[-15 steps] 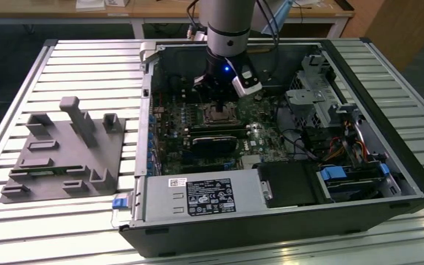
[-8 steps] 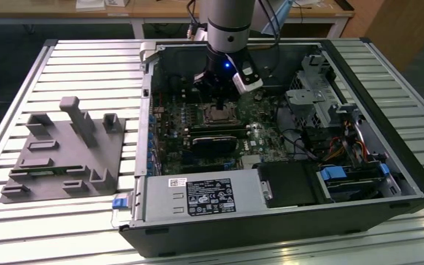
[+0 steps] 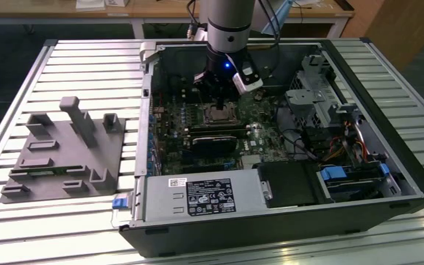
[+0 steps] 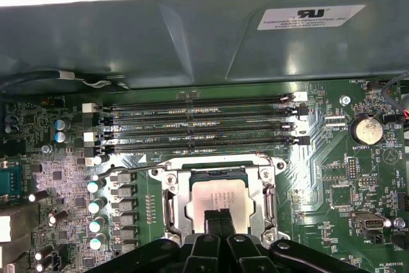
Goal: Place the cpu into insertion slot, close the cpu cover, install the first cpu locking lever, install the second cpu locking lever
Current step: 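Install the first cpu locking lever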
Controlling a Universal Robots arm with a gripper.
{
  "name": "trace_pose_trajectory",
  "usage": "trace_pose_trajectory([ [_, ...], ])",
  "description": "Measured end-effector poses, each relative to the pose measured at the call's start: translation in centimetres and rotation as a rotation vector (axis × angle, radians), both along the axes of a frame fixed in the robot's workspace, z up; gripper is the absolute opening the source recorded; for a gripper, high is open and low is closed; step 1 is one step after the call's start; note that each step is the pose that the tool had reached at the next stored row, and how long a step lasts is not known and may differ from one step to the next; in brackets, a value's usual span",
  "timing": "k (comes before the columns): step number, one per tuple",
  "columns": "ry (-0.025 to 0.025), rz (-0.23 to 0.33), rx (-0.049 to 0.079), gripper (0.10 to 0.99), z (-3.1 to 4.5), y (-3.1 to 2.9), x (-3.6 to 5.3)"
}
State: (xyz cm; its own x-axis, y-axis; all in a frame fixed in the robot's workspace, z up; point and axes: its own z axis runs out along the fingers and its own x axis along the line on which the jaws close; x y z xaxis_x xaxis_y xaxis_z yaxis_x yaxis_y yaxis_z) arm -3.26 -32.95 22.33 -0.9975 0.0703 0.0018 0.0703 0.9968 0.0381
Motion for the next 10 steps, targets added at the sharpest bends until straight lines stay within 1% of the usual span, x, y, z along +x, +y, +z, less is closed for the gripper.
trace_pose_trajectory([
  [5,-0.0001,0.000,0.000,0.106,0.00,0.00,-0.05],
  [10,0.0000,0.000,0.000,0.106,0.00,0.00,-0.44],
])
